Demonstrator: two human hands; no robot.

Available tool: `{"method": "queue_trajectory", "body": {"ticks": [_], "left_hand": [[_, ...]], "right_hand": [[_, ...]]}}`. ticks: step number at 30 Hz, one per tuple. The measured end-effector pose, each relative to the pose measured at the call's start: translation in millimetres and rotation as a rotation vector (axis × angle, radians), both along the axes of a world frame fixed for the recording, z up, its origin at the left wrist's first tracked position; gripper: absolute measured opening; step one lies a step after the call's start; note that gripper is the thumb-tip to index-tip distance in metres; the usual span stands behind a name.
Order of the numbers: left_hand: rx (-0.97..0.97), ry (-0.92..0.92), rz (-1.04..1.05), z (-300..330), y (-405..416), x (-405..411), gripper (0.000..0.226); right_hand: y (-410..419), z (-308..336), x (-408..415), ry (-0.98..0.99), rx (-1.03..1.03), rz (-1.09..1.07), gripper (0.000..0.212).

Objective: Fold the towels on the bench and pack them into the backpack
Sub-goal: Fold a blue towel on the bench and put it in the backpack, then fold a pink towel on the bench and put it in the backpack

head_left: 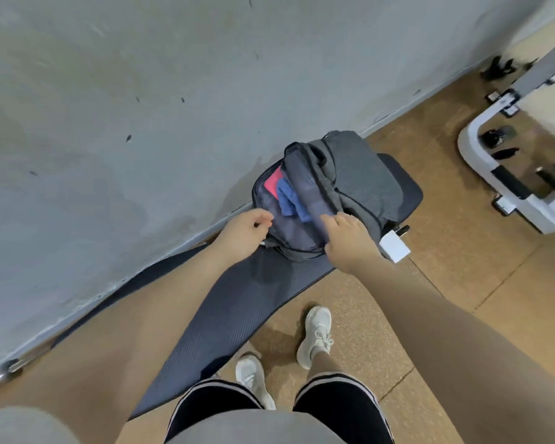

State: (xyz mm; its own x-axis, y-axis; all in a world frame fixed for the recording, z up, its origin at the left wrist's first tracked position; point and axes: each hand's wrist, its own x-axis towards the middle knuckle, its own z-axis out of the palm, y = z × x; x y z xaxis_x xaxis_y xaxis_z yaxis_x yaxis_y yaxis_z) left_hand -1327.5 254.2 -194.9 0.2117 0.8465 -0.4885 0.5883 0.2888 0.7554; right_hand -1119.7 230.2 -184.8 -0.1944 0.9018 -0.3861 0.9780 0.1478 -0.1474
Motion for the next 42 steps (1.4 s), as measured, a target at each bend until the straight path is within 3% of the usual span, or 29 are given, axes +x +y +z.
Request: {"method": "queue_trajectory", "body": {"ticks": [11, 20, 28, 34, 42], "left_hand": [[0.179, -0.009, -0.481, 95.6, -2.4, 187.8, 0.024], [0.235, -0.005, -0.693, 118.6, -27.7, 429.1, 0.029], [0.346, 0.016, -0.871, 139.2, -13.6, 607.8, 0.029], [0.413, -0.033, -0.901, 135.2, 23.8, 752.8, 0.029], [0.504, -0.083, -1.009, 146.1, 114.0, 964.9, 0.03]], "right_hand": [[-61.5, 86.5, 158.5, 0.208, 0.054, -0.41, 0.049], [-119.6, 124.0, 400.4, 0.228, -0.016, -0.623, 0.038], [-144.8, 145.5, 576.3, 0.352, 0.093, -0.895, 0.028], [-120.5, 143.8, 690.4, 0.324, 0.153, -0.931, 0.026], [-28.7, 156.7, 878.0, 0.23, 0.148, -0.942, 0.025]]}}
